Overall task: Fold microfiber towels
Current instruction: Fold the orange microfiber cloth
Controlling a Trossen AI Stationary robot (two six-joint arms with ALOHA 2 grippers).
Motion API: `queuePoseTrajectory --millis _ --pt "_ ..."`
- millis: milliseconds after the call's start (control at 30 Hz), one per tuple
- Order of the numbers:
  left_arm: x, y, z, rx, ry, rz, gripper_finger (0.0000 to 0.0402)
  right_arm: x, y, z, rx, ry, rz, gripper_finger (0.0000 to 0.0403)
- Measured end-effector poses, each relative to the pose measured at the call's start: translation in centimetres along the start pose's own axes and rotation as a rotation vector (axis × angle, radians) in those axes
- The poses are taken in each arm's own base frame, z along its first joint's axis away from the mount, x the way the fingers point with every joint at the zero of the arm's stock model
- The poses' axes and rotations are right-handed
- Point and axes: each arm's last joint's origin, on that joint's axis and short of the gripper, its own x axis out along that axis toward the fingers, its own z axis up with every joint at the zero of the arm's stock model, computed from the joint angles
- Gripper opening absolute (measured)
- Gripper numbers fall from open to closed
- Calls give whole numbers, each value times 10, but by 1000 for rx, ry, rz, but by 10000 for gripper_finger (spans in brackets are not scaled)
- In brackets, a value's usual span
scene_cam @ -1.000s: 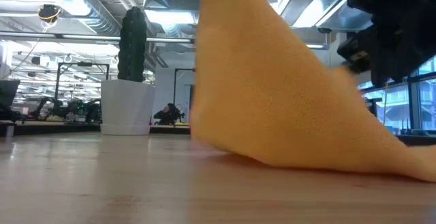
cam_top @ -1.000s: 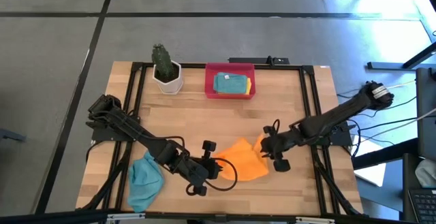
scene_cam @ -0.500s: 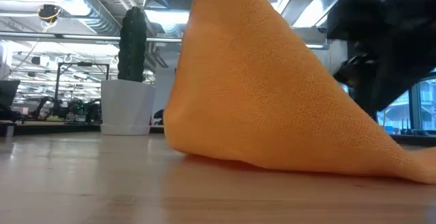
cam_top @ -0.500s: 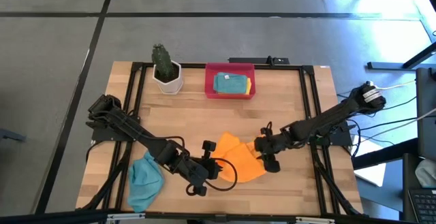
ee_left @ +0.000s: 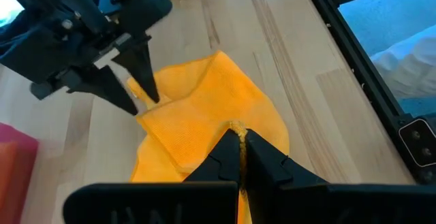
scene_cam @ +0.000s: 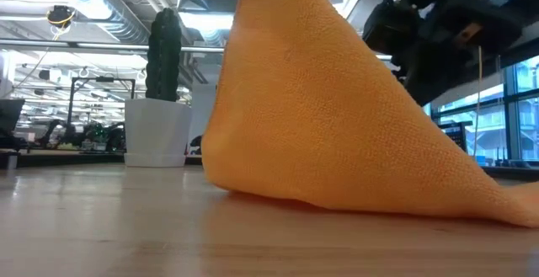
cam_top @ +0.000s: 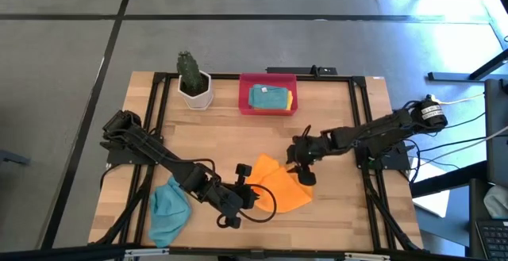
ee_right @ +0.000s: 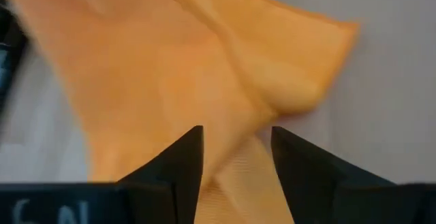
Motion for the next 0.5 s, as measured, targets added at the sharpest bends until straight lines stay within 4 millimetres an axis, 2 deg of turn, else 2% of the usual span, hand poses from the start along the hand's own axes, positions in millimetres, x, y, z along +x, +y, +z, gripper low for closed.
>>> queuePoseTrajectory --millis 233,500 --pt "0 0 0 0 0 0 0 0 5 0 35 6 68 173" --pt "0 0 0 0 0 0 0 0 1 -2 95 18 8 173"
